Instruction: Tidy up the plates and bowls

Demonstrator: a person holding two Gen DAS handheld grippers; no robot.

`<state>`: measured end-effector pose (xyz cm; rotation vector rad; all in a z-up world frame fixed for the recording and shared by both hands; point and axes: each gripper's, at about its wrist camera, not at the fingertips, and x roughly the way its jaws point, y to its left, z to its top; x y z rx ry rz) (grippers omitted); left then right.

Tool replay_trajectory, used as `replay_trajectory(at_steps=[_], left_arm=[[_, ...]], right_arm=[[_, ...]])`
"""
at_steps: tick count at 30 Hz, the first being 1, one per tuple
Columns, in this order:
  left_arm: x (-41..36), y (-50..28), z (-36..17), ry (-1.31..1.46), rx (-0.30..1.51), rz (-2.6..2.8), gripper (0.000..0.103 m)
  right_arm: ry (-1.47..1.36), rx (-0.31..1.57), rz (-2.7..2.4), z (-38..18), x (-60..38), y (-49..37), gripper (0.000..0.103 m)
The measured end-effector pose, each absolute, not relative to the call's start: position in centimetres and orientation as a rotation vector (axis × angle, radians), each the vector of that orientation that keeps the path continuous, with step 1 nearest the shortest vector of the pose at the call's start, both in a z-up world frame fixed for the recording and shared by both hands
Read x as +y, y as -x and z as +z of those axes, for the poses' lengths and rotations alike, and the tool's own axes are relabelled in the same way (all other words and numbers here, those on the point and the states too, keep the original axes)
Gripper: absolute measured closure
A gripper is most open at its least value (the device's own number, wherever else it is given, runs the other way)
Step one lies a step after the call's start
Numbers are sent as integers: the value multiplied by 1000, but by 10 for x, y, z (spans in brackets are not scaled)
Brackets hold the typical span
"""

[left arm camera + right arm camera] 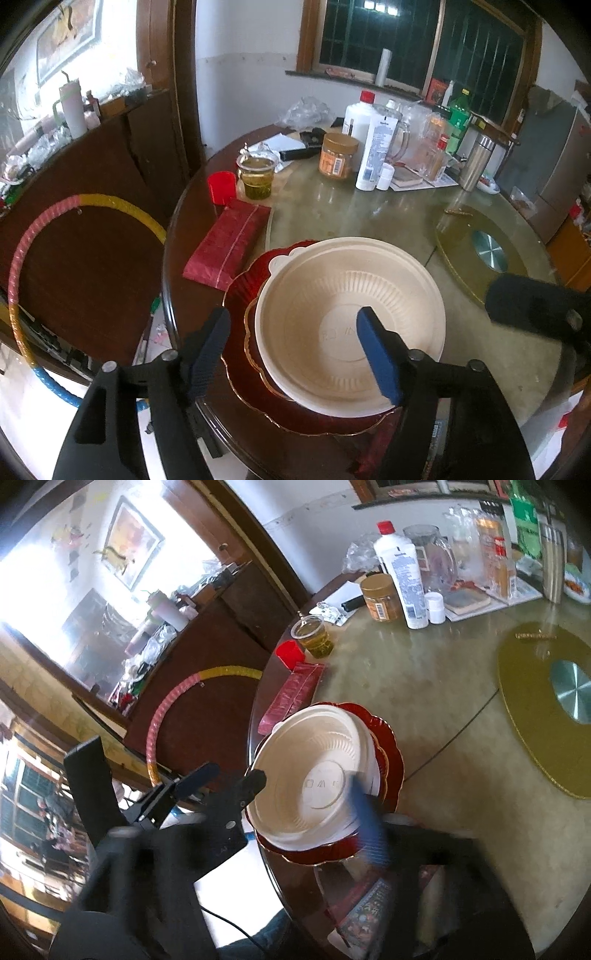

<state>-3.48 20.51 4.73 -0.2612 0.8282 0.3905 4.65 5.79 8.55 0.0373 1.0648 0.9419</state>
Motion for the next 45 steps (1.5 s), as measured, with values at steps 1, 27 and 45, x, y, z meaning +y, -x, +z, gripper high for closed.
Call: replay_trajectory(at_steps=[1,27,45], left_arm=[[203,37,47,255,824,399,24],[170,62,36,193,744,551,0],[169,61,32,214,713,548,0]], right_arm=[[0,1049,943,86,58,-42,28],[473,731,911,66,9,1,0],[488,753,905,54,20,-3,0]])
